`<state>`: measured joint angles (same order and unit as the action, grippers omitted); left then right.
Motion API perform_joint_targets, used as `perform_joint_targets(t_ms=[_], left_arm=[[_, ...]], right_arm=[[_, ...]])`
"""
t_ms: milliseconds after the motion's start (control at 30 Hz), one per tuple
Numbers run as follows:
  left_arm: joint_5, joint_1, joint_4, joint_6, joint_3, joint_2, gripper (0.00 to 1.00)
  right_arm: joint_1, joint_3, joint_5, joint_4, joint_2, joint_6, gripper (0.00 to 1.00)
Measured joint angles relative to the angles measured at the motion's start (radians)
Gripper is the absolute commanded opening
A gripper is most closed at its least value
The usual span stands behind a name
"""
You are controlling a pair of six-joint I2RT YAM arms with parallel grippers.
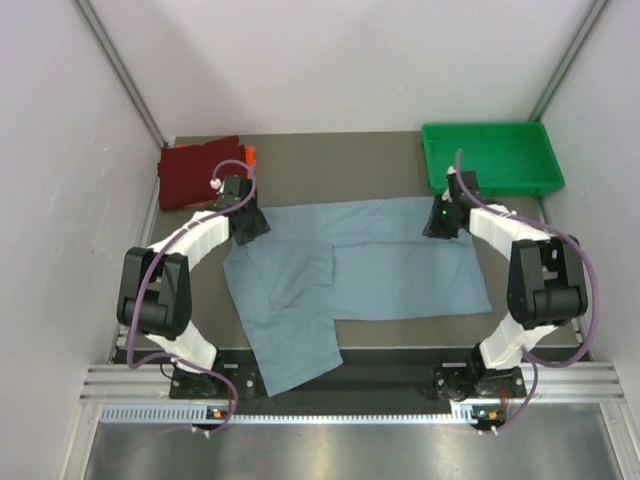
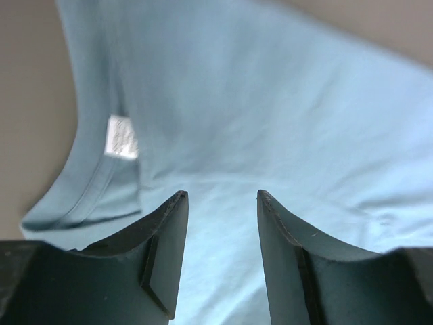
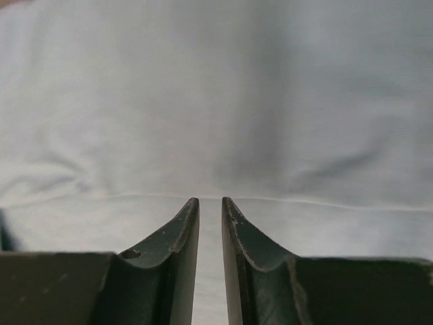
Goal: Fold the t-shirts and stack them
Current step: Fold the tshirt
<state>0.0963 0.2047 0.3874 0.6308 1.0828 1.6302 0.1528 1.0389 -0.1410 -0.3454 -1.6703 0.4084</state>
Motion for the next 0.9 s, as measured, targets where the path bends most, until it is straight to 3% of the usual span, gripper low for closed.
perform_joint_targets(t_ms=[333, 533, 900], left_arm=[[-0.006, -0.019, 0.014, 0.028, -0.031, 0.11, 0.51], [0.001, -0.022, 0.009, 0.038, -0.026, 0.117, 0.51], [-0.001, -0.023, 0.012, 0.048, -0.022, 0.122, 0.53]], right_arm=[[-0.18, 0.019, 0.156, -0.032, 0.023, -0.047, 0.06], [-0.238, 0.032, 0.19, 0.044, -0.066, -0.113, 0.0], [-0.269, 0.038, 0.253, 0.103, -0.124, -0.174, 0.0]])
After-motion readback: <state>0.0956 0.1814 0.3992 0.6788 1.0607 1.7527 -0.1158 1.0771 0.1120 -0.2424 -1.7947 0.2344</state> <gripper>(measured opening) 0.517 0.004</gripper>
